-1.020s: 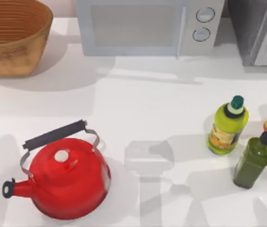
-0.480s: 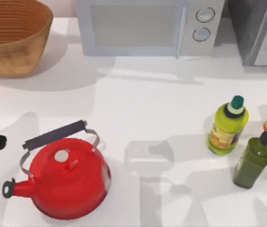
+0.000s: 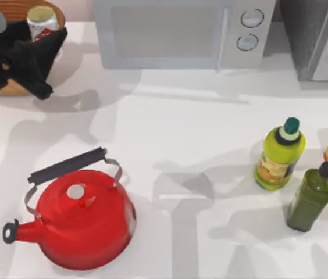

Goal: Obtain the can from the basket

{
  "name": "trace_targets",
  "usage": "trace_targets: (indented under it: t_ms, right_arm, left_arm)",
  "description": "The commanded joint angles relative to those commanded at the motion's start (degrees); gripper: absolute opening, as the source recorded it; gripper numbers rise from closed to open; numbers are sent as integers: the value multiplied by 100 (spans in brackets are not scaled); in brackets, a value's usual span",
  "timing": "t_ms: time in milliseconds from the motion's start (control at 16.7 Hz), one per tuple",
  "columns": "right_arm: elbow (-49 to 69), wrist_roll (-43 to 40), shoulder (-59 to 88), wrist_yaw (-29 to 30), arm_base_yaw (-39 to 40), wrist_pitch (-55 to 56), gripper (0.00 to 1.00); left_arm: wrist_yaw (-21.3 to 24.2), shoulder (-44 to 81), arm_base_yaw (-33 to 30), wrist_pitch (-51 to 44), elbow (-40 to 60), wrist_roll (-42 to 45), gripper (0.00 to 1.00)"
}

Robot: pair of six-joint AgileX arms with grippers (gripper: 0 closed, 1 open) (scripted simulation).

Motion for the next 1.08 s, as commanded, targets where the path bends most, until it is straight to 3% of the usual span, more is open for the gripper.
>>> trace_targets:
  t_ms: [360,600,840,1080]
  right_arm:
    - [0,0,0,0,0,0,100]
    - [0,0,0,0,0,0,100]
    - [0,0,0,0,0,0,100]
    - [0,0,0,0,0,0,100]
  left_arm:
    - [1945,3539,-423,1892,1776,60,0]
    - [3000,5461,-726,2921,2698,99,0]
    - [3691,6718,-1002,3589,3241,125,0]
    - [3880,7060,-1126,3773,3355,132,0]
